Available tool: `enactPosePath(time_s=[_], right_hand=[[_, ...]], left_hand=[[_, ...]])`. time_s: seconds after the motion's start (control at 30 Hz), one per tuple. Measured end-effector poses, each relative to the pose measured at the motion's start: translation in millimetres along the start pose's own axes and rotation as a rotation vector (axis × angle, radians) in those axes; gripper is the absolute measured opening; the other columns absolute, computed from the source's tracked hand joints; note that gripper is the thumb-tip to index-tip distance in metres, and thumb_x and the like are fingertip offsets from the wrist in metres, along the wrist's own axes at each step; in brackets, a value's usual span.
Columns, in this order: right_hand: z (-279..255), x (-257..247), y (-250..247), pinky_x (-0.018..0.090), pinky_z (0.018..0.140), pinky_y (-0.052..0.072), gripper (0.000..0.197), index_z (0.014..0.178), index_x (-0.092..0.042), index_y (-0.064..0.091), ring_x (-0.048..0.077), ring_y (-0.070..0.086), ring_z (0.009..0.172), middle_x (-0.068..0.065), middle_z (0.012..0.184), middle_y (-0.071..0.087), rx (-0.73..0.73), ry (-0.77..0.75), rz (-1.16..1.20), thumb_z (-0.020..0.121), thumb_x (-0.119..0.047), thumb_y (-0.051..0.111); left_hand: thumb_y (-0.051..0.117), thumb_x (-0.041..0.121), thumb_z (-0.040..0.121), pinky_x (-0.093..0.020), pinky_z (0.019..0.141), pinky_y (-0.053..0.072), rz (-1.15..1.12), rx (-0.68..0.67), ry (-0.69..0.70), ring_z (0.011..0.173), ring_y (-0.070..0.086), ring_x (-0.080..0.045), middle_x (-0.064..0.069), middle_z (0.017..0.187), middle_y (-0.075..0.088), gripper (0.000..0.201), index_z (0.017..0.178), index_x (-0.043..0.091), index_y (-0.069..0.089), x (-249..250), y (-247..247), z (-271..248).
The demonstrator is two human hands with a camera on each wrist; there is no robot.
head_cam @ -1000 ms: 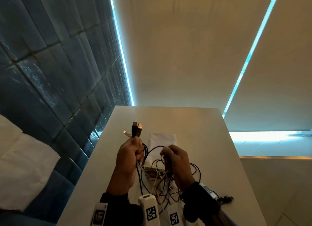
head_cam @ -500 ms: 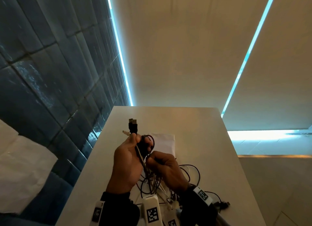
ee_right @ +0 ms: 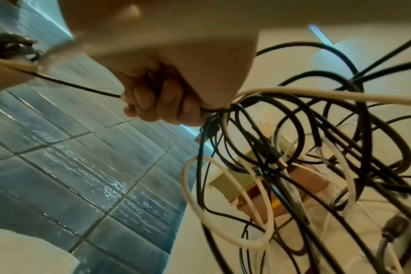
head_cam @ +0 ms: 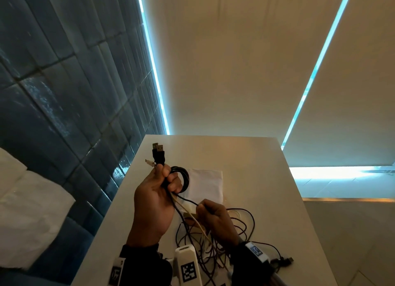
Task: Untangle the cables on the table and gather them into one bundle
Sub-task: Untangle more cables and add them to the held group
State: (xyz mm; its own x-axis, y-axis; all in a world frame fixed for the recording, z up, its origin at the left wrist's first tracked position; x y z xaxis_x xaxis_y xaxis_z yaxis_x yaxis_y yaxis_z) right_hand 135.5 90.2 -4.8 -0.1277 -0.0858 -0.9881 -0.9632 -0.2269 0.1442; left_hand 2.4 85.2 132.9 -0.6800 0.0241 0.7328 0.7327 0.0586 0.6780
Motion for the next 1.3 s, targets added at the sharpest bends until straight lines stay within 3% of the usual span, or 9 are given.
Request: enactPosePath(time_s=[0.13,0.3,0.47,0.57,0.7,0.8,1.0,1.2,1.3], right_hand=[[0,11,0,0.063,0.086,0.051,0.025,0.075,-0.006,0.055,0.044,0.067,0.093,-0.002,0.067,0.063,0.011,0.015,-0.001,0.099,-0.010,0.050],[2,20,-2,0.053,0.083,0.056,0.025,0.071,-0.018,0.059,0.046,0.067,0.093,0.007,0.075,0.068,0.034,0.029,-0.055,0.094,-0.023,0.054],[1,46,-15,0.032,0.062,0.042,0.031,0.069,-0.014,0.055,0.020,0.059,0.064,0.021,0.075,0.066,0.043,-0.004,-0.298,0.093,-0.035,0.053],[-2,53,-31,0.028,0.058,0.039,0.031,0.062,-0.025,0.061,0.005,0.049,0.056,-0.005,0.055,0.058,0.126,0.057,-0.348,0.092,-0.019,0.056],[-2,25,-38,0.034,0.056,0.046,0.021,0.067,-0.007,0.065,0.016,0.053,0.055,0.000,0.056,0.055,0.289,0.106,-0.177,0.086,-0.016,0.061],[-1,-16,-33,0.019,0.043,0.036,0.019,0.076,0.004,0.064,0.008,0.038,0.044,-0.004,0.051,0.042,0.330,0.048,-0.009,0.090,-0.008,0.058],[-7,-88,3,0.022,0.043,0.022,0.020,0.079,-0.008,0.063,0.010,0.025,0.046,-0.001,0.054,0.034,0.167,-0.173,0.084,0.097,-0.010,0.053],[-12,-93,33,0.025,0.052,0.036,0.015,0.081,-0.007,0.063,0.004,0.036,0.049,-0.012,0.054,0.045,-0.033,-0.265,0.056,0.091,-0.016,0.056],[-11,-78,34,0.037,0.060,0.035,0.016,0.081,-0.009,0.064,0.007,0.036,0.052,-0.011,0.056,0.045,-0.075,-0.218,0.058,0.091,-0.018,0.056]], left_hand=[[0.035,0.024,0.098,-0.022,0.054,0.033,0.032,0.008,0.005,0.051,0.034,-0.009,0.002,0.063,0.038,0.038,0.065,0.017,0.052,2,2,-2],[0.035,0.024,0.098,-0.022,0.053,0.032,0.039,0.010,0.016,0.049,0.031,-0.008,0.003,0.061,0.037,0.036,0.066,0.017,0.051,9,3,-5],[0.031,0.024,0.100,-0.021,0.052,0.034,0.059,-0.002,0.037,0.049,0.032,-0.008,0.004,0.059,0.038,0.046,0.061,0.020,0.055,17,3,-7],[0.035,0.024,0.097,-0.022,0.052,0.031,0.132,0.023,0.056,0.049,0.030,-0.008,0.003,0.059,0.036,0.039,0.063,0.017,0.052,19,3,-6],[0.035,0.022,0.098,-0.024,0.052,0.027,0.251,0.074,0.079,0.049,0.029,-0.008,0.004,0.058,0.036,0.030,0.070,0.013,0.043,19,-1,-3],[0.032,0.018,0.101,-0.024,0.053,0.026,0.354,0.112,0.083,0.047,0.030,-0.007,0.005,0.056,0.038,0.033,0.071,0.011,0.043,13,-4,1],[0.033,0.018,0.102,-0.027,0.056,0.030,0.464,0.210,0.042,0.053,0.035,-0.012,0.002,0.059,0.043,0.033,0.072,0.012,0.044,2,-9,4],[0.034,0.021,0.102,-0.035,0.070,0.043,0.291,0.206,-0.042,0.073,0.051,-0.024,-0.013,0.076,0.054,0.033,0.075,0.009,0.048,-9,-5,0],[0.033,0.023,0.101,-0.035,0.073,0.045,0.135,0.133,-0.054,0.075,0.056,-0.025,-0.016,0.083,0.058,0.032,0.076,0.010,0.047,-5,-3,-1]])
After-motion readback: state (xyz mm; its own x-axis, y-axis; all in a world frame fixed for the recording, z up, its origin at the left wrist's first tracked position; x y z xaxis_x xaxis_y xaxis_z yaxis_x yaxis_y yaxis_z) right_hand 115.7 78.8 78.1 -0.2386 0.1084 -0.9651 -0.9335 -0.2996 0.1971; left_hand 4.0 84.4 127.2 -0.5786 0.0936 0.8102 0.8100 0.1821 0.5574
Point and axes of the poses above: each hand's wrist, its own z-axis towards the middle knuckle, its own y-axis out of the palm, x = y × z, the point moved 6 cm from there along z, towards the middle knuckle
